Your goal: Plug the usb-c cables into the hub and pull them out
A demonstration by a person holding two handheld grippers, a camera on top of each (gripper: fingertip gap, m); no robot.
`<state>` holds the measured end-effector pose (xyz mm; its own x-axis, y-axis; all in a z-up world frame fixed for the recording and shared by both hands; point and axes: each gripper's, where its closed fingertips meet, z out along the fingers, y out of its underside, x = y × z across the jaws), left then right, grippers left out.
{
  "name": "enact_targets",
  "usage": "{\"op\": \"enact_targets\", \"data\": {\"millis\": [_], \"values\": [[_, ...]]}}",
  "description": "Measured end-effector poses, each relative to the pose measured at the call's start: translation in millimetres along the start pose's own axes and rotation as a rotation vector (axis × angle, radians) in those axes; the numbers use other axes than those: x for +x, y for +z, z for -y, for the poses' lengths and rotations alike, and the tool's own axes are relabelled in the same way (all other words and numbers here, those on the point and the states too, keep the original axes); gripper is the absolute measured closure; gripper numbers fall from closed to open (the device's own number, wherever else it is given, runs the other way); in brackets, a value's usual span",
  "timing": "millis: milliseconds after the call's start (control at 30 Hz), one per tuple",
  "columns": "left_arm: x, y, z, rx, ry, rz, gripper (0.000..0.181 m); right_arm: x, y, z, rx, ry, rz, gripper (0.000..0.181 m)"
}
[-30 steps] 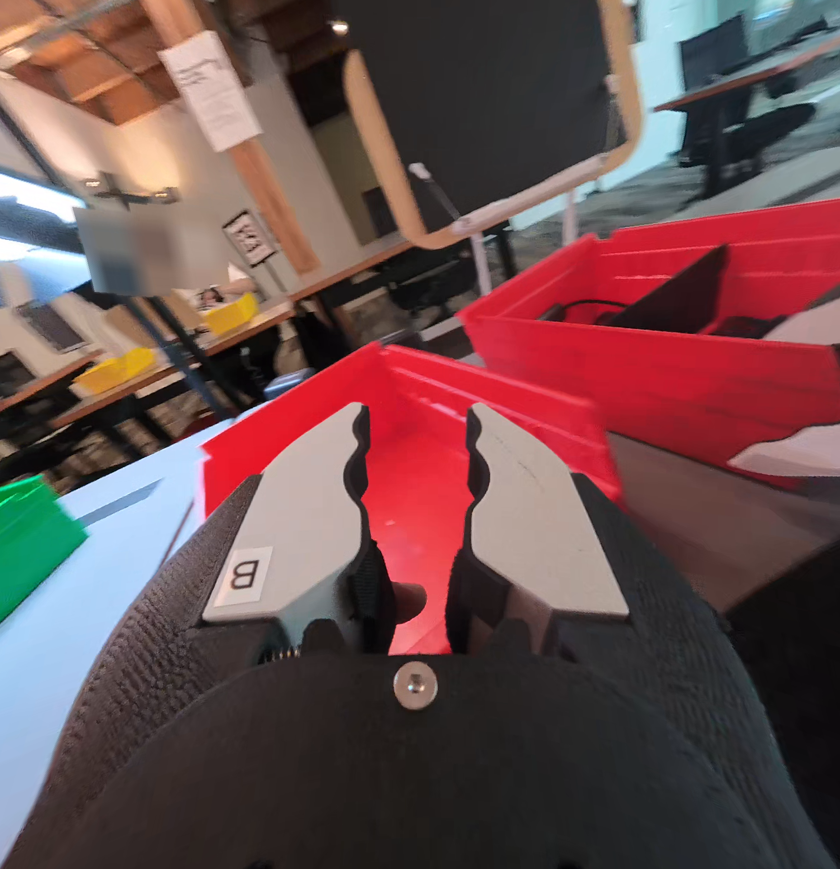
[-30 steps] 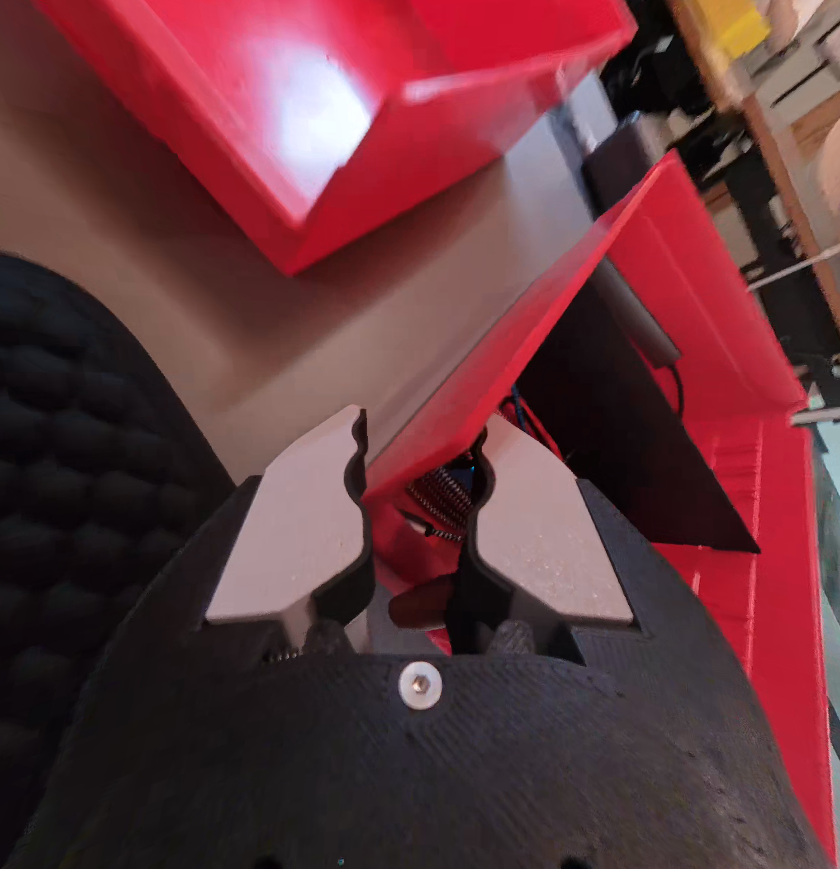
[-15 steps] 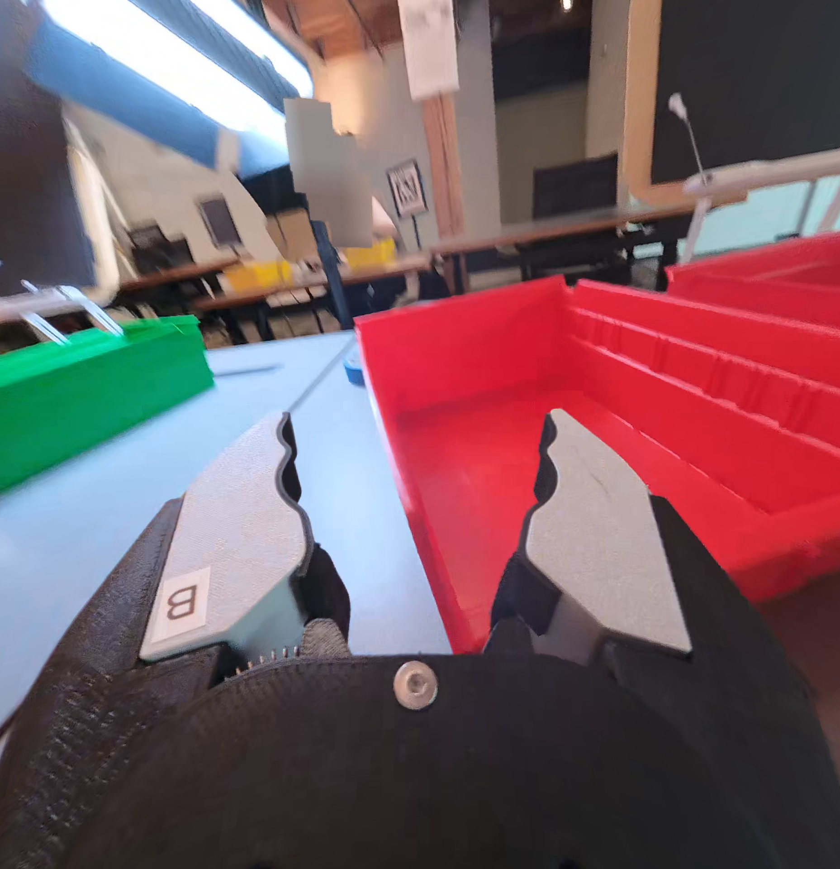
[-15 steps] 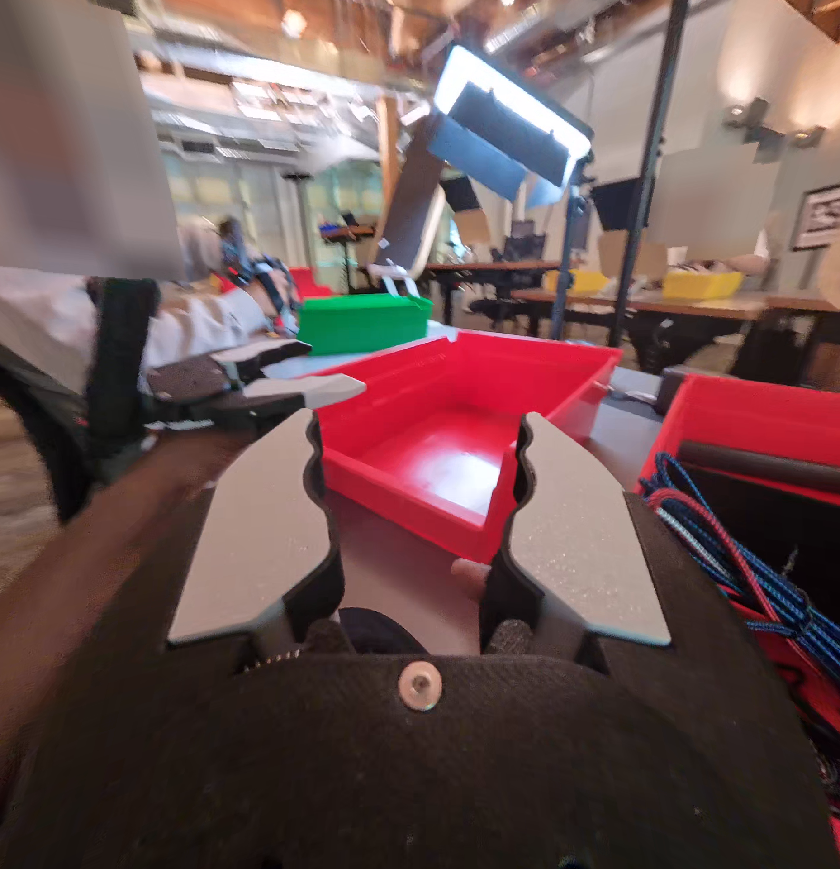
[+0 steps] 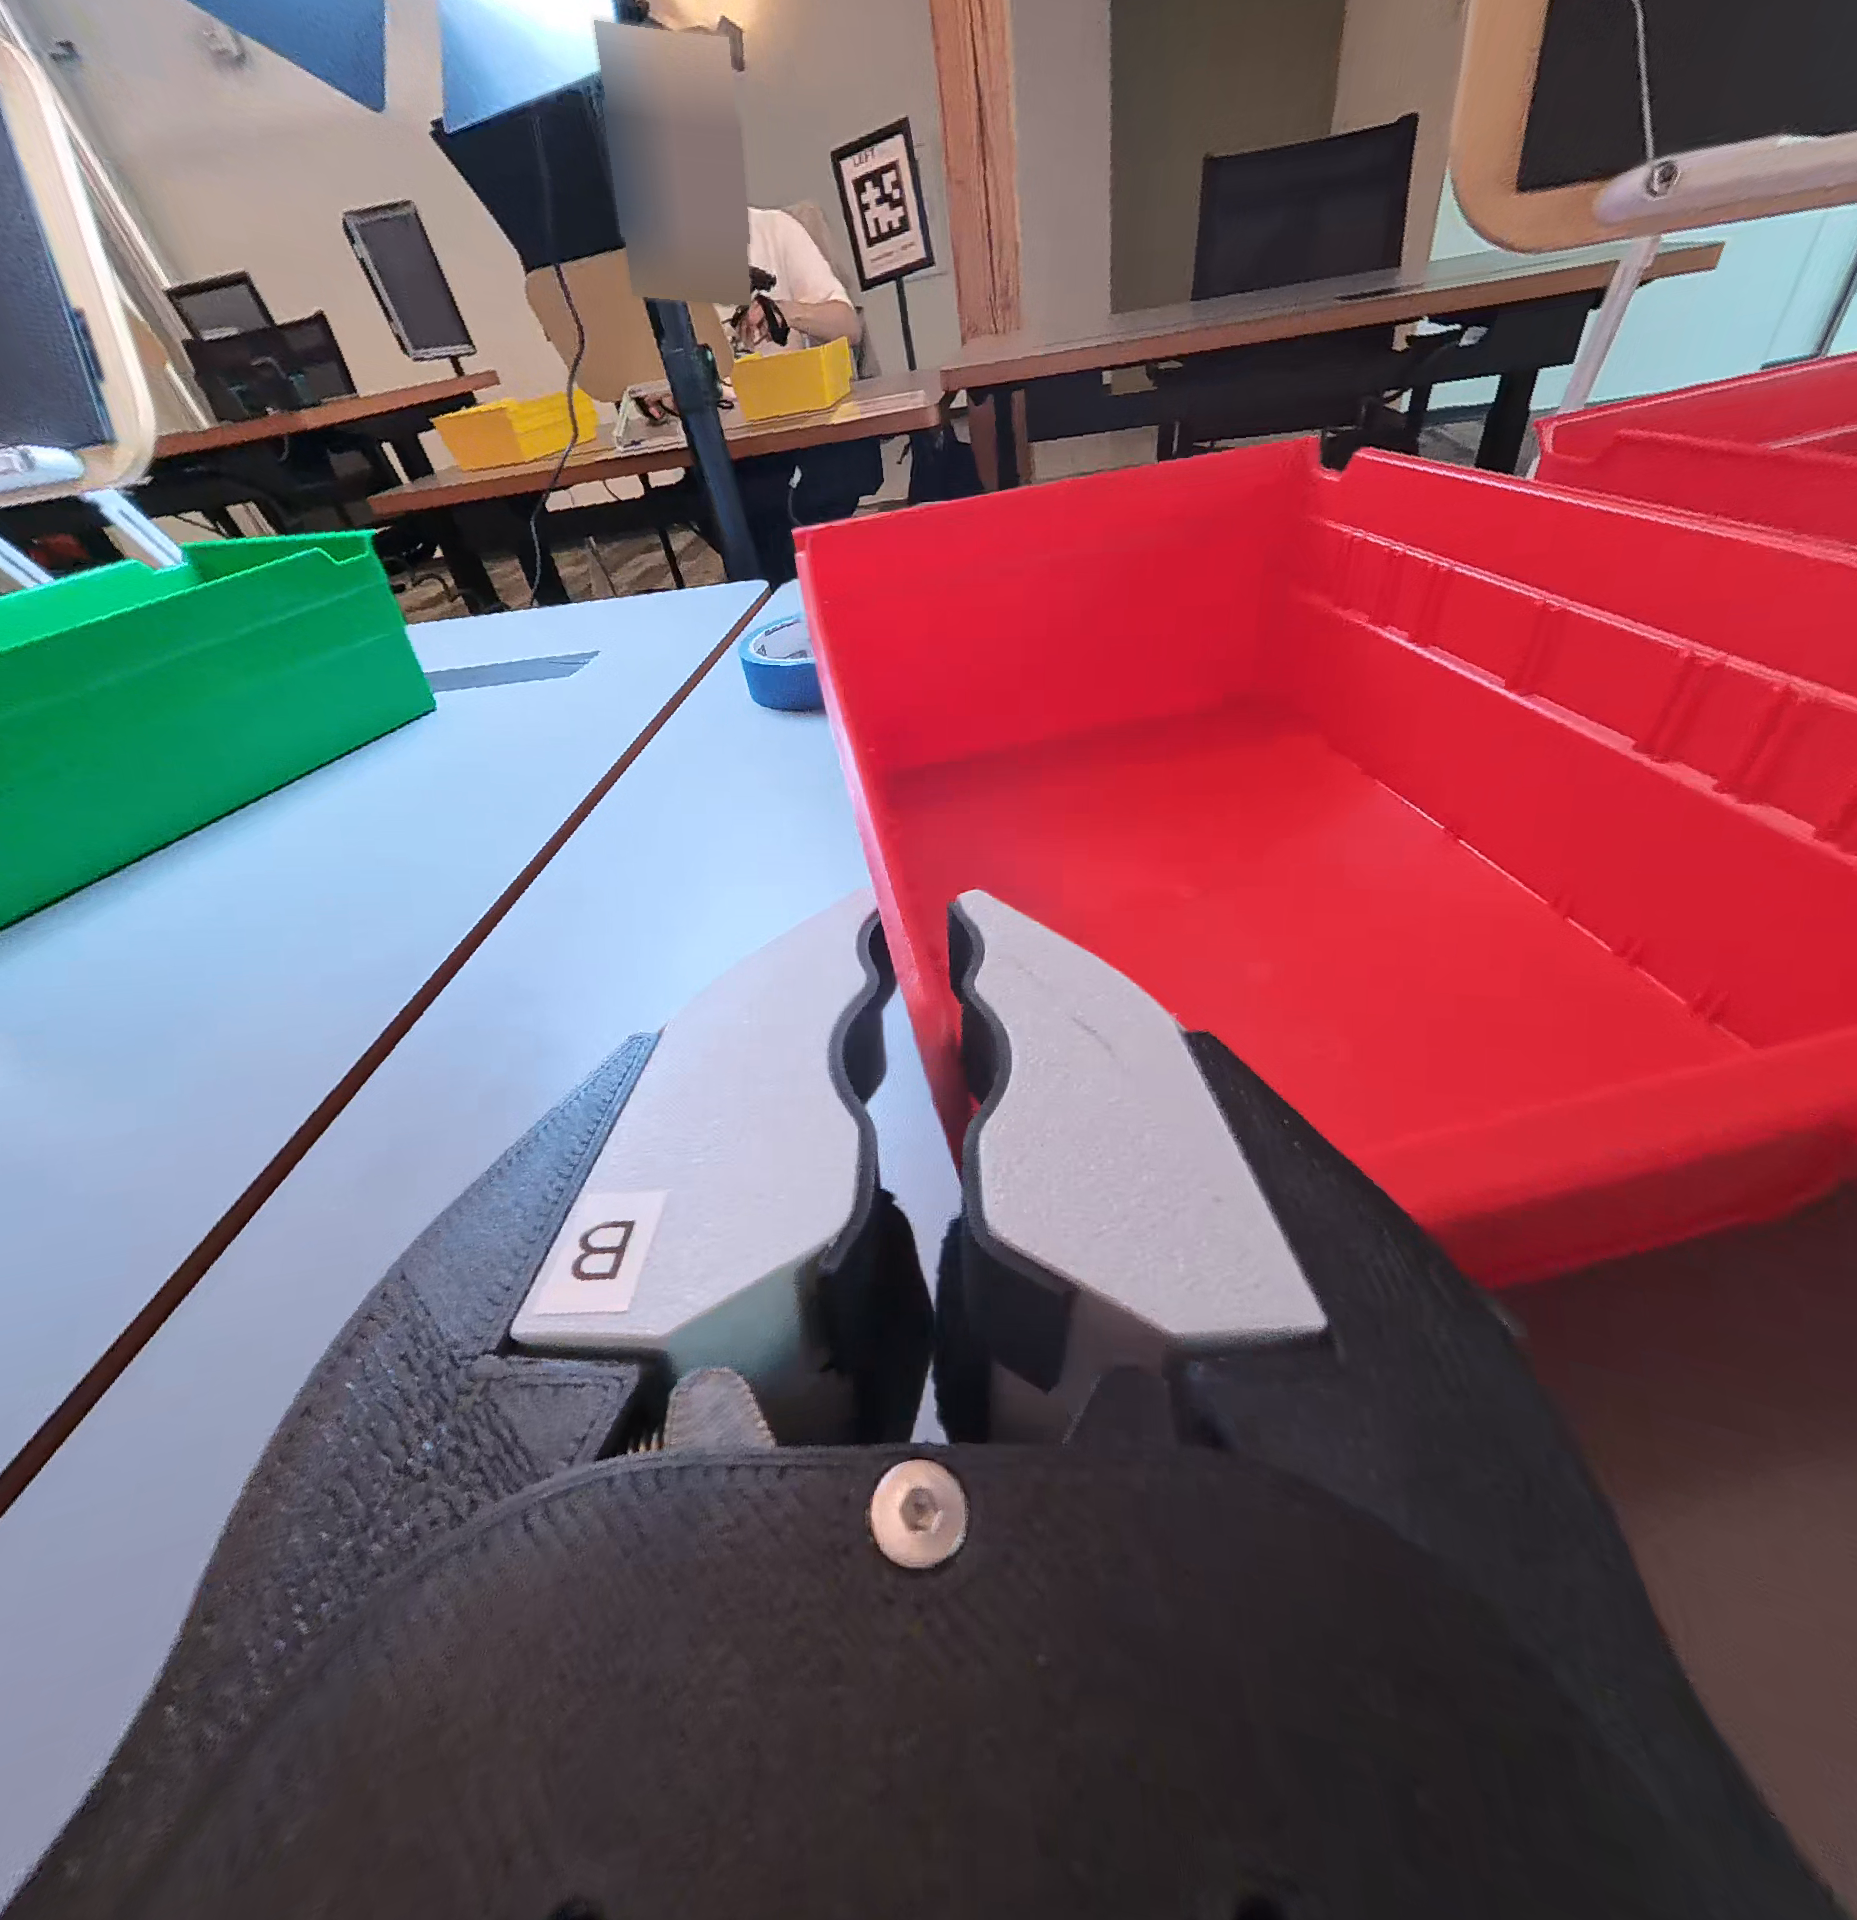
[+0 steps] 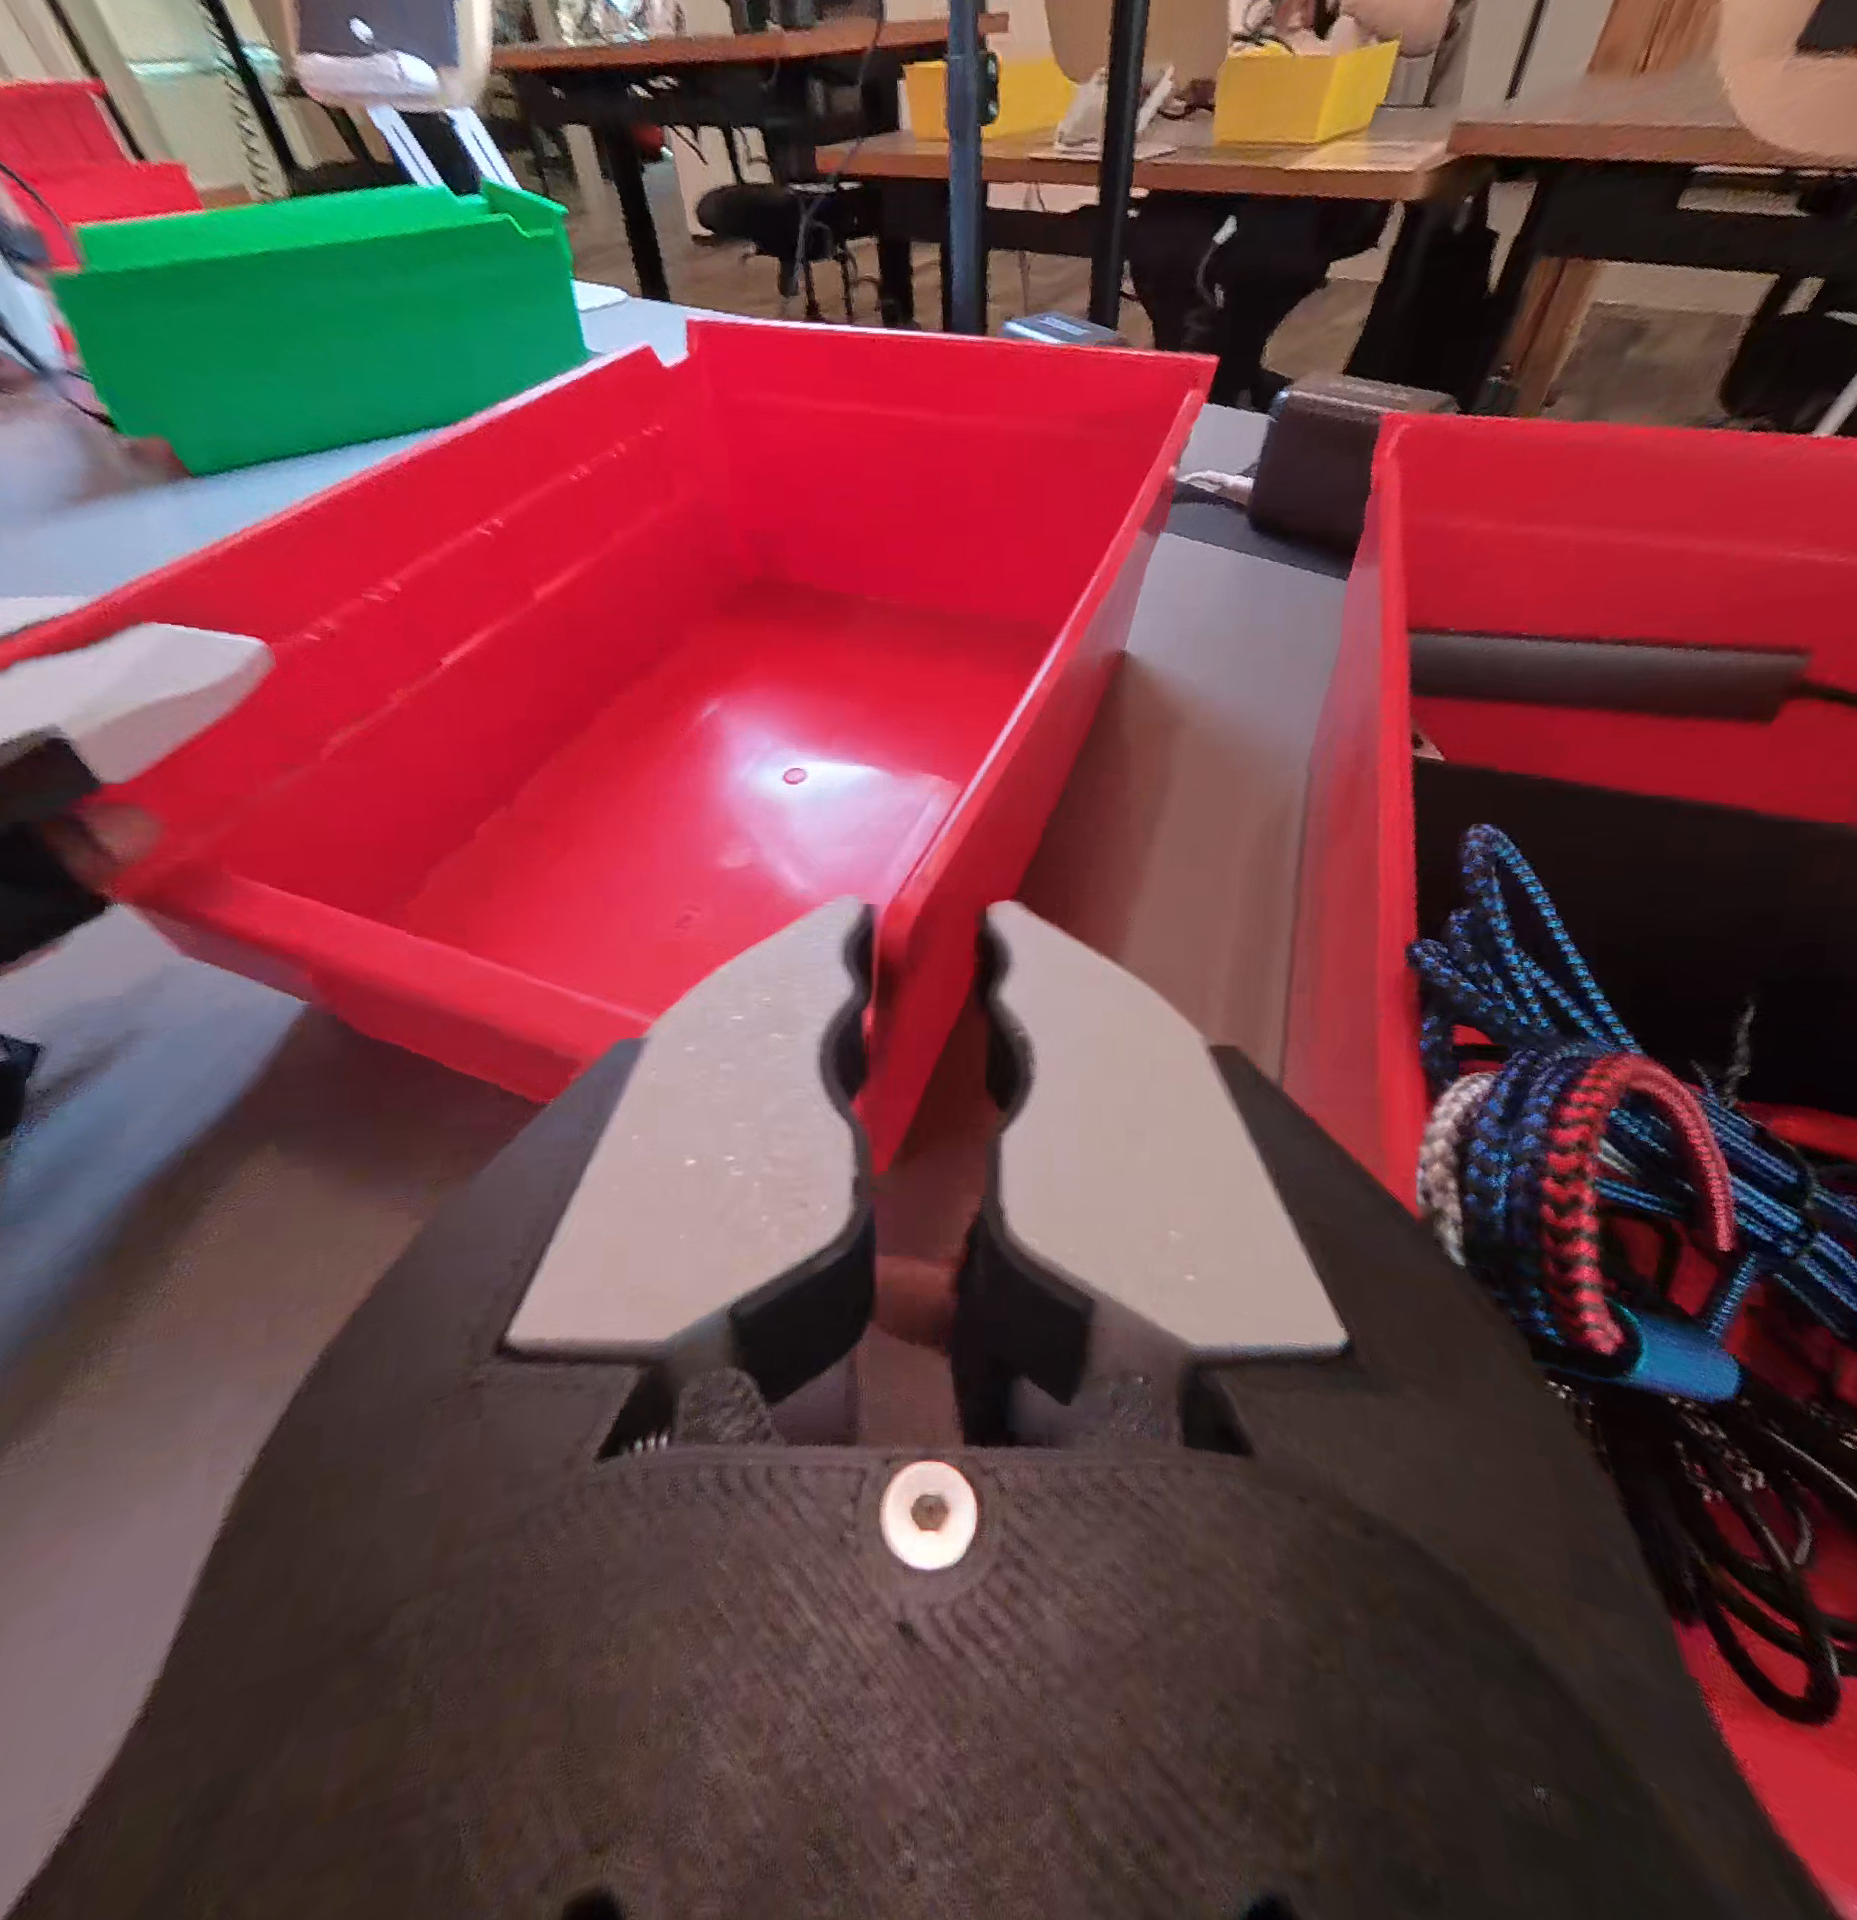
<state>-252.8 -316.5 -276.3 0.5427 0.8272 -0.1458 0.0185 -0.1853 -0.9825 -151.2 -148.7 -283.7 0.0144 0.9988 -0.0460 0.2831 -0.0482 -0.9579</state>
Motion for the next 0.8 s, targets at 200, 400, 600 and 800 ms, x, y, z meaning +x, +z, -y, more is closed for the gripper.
{"op": "enact_targets", "data": {"millis": [200, 400, 600, 800], "values": [[-5.4, -16.5, 25.6, 0.055, 0.091, 0.093, 0.18, -7.4, -5.8, 7.6, 0.052, -0.18, -0.049, 0.173], [-9.3, -40.4, 59.2, 0.177, 0.114, 0.136, 0.18, -15.7, -25.7, 33.5, 0.192, -0.301, -0.067, 0.173], [5.2, -61.3, 98.7, 0.339, 0.128, 0.159, 0.18, -6.4, -56.3, 64.9, 0.317, -0.364, -0.116, 0.174], [37.8, -64.7, 120.4, 0.451, 0.083, 0.104, 0.181, 17.4, -93.7, 81.0, 0.397, -0.421, -0.213, 0.174]]}}
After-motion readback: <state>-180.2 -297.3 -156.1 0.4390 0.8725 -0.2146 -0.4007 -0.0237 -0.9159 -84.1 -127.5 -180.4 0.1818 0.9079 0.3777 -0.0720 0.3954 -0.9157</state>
